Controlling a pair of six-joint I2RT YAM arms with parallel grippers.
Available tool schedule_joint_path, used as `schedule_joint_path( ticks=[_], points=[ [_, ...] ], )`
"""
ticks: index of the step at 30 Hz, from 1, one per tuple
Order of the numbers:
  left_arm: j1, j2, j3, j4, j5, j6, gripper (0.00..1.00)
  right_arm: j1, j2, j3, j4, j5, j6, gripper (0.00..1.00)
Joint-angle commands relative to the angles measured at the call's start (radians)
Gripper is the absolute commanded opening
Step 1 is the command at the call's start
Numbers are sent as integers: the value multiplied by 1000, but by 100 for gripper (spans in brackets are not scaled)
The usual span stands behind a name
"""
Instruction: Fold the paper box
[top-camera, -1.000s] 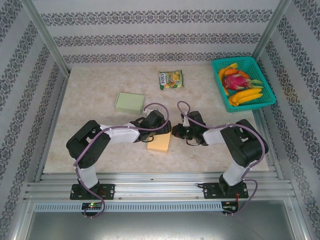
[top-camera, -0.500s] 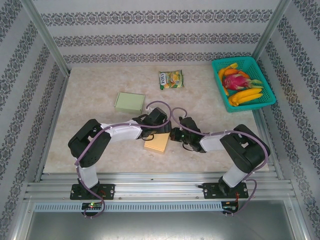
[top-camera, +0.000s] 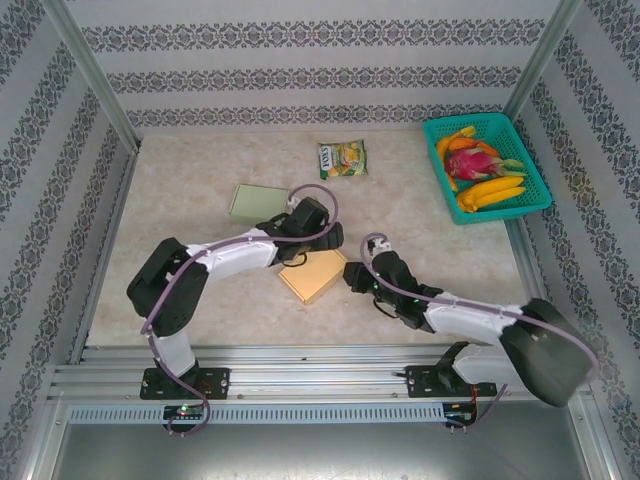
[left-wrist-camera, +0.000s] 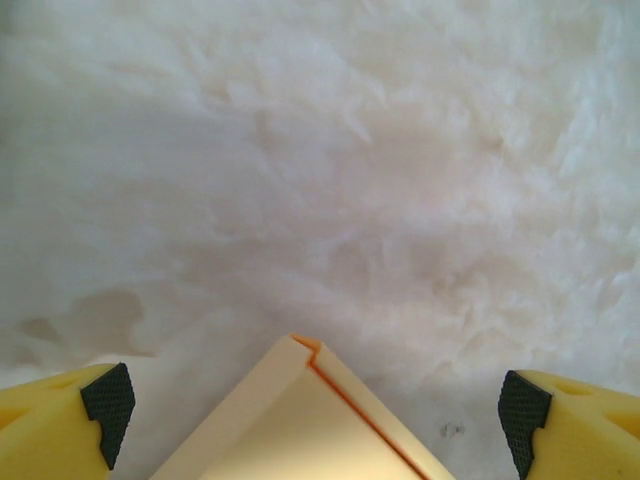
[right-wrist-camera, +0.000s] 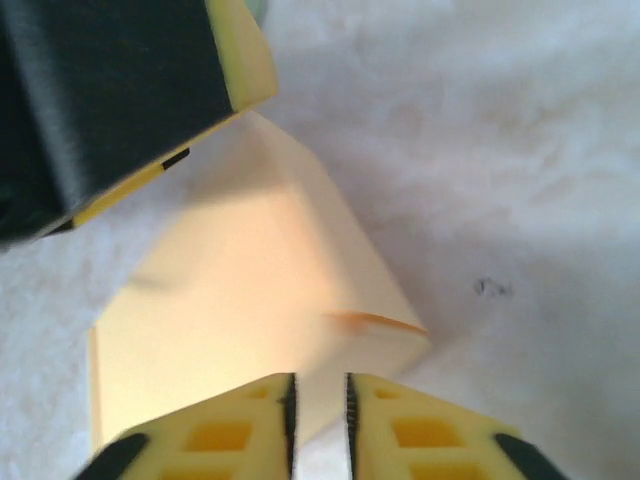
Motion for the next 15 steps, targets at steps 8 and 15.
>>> schedule_joint_path(
  ticks=[8, 15],
  points=[
    [18, -357, -242, -139, -104, -181, 97, -89, -179, 71, -295, -12, -239, 66],
    [-93, -559, -523, -25, -107, -402, 96, -144, 97, 263, -308, -217, -365, 66]
  ],
)
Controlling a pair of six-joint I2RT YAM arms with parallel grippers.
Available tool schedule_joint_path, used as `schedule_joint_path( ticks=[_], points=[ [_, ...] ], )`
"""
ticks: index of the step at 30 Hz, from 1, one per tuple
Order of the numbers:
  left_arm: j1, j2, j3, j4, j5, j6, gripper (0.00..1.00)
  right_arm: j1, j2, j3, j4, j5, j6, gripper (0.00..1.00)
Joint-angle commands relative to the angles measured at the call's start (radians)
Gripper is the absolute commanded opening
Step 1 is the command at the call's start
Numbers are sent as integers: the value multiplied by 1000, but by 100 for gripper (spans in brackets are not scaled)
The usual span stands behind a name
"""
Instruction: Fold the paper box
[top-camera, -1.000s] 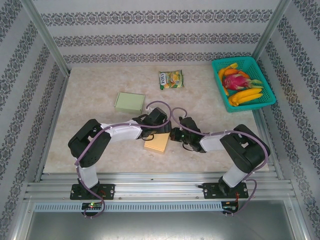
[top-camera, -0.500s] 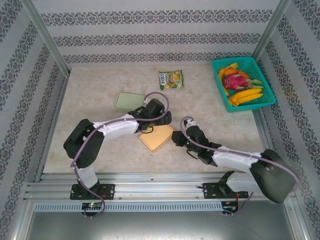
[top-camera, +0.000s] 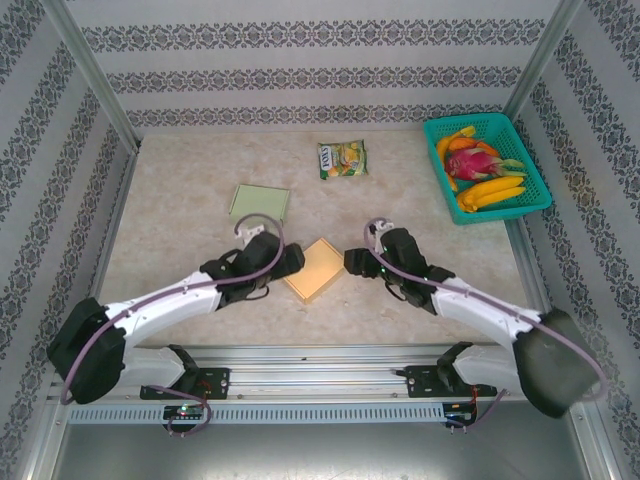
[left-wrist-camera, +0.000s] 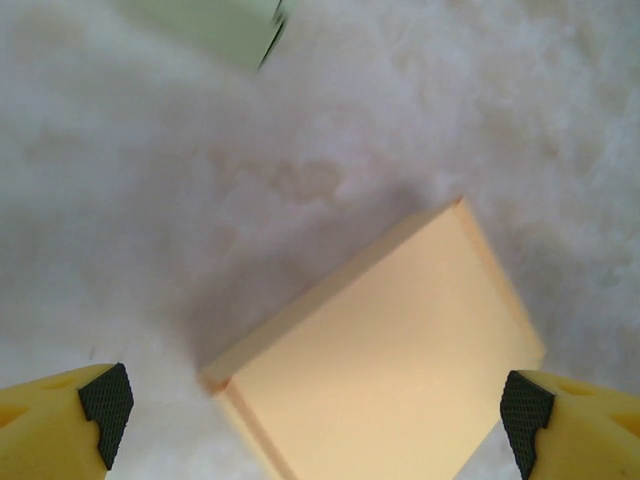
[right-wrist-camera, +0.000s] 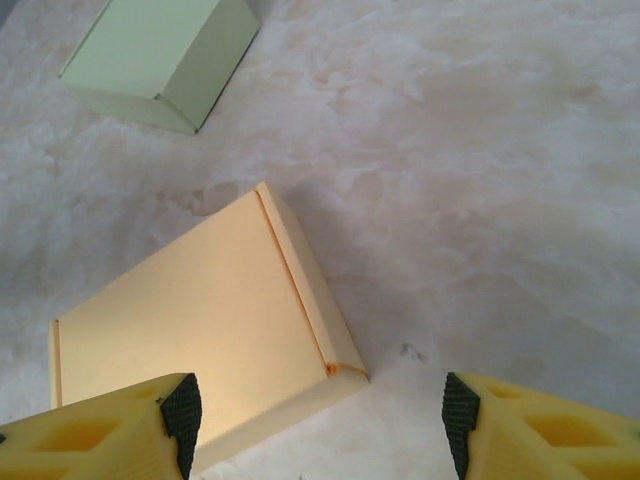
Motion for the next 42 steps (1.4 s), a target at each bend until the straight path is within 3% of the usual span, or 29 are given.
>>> schedule_joint_path(
  ticks=[1, 8, 20, 24, 29, 36, 42],
  points=[
    [-57, -59, -92, 59, -19, -168, 96, -13, 110, 83, -22, -109, -99, 65],
    [-152, -12, -135, 148, -60, -261, 94, -22, 268, 176, -3, -130, -170, 65],
    [-154, 217, -38, 252, -100, -242, 80, -27, 426, 197, 59, -211, -169, 61],
    [-135, 259, 9, 278, -135, -171, 67, -34, 424, 167, 112, -239, -131, 55],
    [-75, 339, 96, 345, -89, -51, 56, -58, 373, 140, 154, -233, -76, 50],
    [-23, 468, 331, 334, -28, 117, 56, -73, 283, 129, 198, -135, -36, 50],
    [40, 618, 541, 282, 61, 170, 57, -116, 288, 166, 248, -77, -24, 51]
  ],
)
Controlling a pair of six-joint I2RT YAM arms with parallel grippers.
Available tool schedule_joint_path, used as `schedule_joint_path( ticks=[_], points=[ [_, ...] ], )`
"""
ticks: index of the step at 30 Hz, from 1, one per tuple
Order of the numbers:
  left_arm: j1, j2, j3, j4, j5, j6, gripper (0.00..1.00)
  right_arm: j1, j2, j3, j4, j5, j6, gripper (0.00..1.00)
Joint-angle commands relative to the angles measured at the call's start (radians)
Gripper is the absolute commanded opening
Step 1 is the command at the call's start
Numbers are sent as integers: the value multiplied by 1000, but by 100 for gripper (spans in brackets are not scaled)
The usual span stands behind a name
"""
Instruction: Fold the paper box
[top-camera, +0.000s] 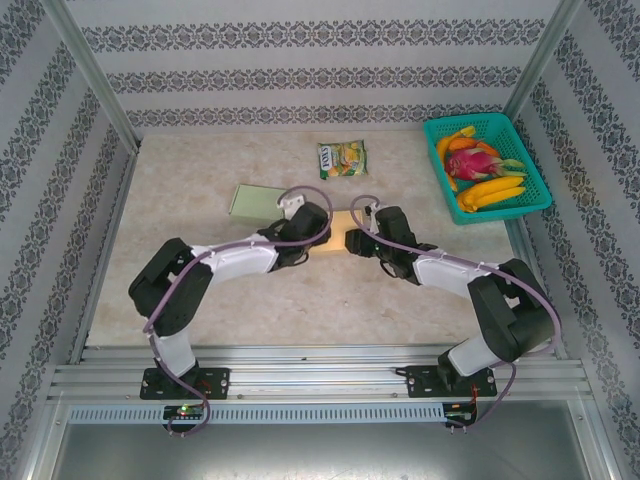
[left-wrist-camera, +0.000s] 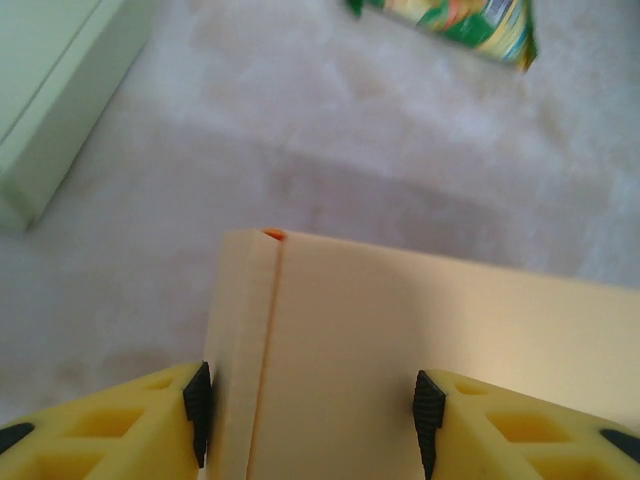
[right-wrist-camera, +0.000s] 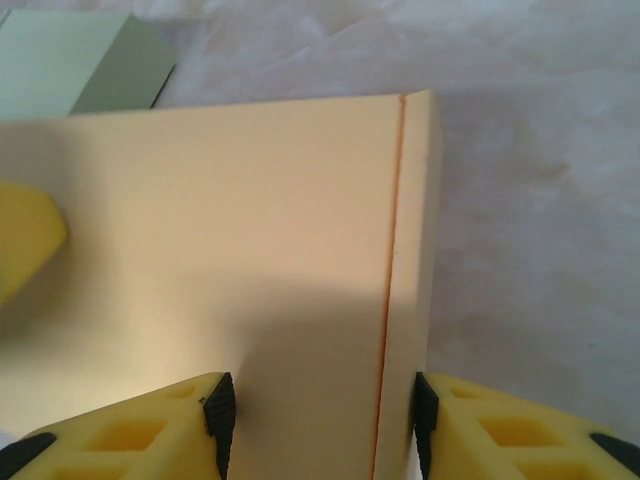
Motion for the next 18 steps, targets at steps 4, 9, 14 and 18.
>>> schedule_joint_path(
  ticks=[4, 9, 14, 18],
  points=[
    [37, 125, 203, 36, 177, 89, 57, -41, 68, 105, 127, -95, 22, 51],
    [80, 229, 336, -11, 218, 102, 57, -81, 170, 181, 176, -124, 24, 51],
    [120, 277, 374, -51, 227, 84, 59, -111, 273, 272, 169, -173, 37, 51],
    [134, 288, 376, -101, 214, 66, 64, -120, 315, 290, 188, -180, 59, 52]
  ],
)
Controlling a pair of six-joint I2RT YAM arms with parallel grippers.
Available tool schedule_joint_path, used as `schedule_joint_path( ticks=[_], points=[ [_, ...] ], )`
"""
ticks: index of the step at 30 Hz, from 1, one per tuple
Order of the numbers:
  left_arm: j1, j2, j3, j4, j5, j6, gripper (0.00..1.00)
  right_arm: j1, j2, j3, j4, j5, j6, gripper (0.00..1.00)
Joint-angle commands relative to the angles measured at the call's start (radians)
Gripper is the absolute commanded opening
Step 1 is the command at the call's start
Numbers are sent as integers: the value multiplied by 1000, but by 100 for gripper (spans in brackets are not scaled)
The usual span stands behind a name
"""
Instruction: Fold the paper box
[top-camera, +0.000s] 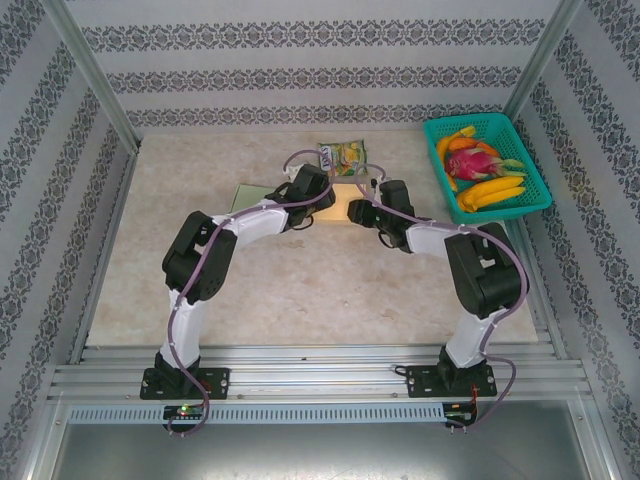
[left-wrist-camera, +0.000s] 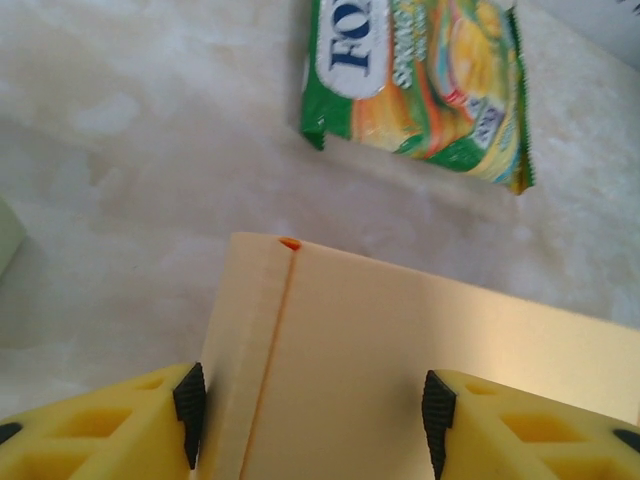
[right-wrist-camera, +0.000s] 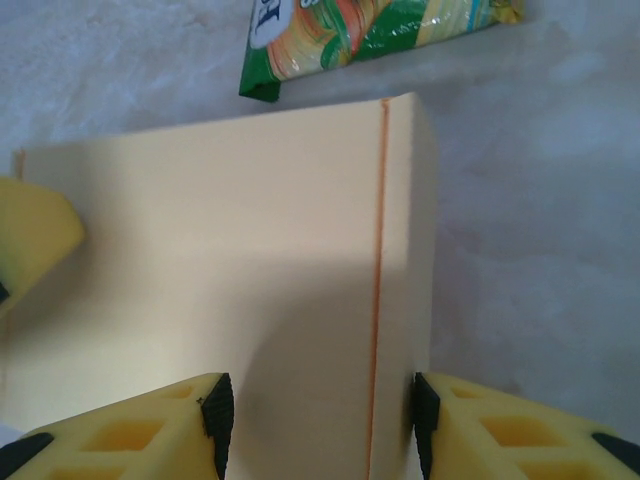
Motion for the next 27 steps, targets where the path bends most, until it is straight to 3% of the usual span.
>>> schedule_joint_path(
  ticks=[1, 9, 16, 27],
  points=[
    [-11, 16, 27, -46, 69, -15, 66, 12, 23, 40, 91, -97, 26, 52],
    [6, 18, 79, -139, 2, 24, 83, 5, 4, -25, 102, -47, 29, 57],
    [8, -55, 47, -193, -48, 33, 89, -40, -97, -113, 79, -36, 43, 59],
    [6, -377, -263, -148, -109, 47, 92, -64, -493, -330, -51, 90, -18, 61]
  ],
)
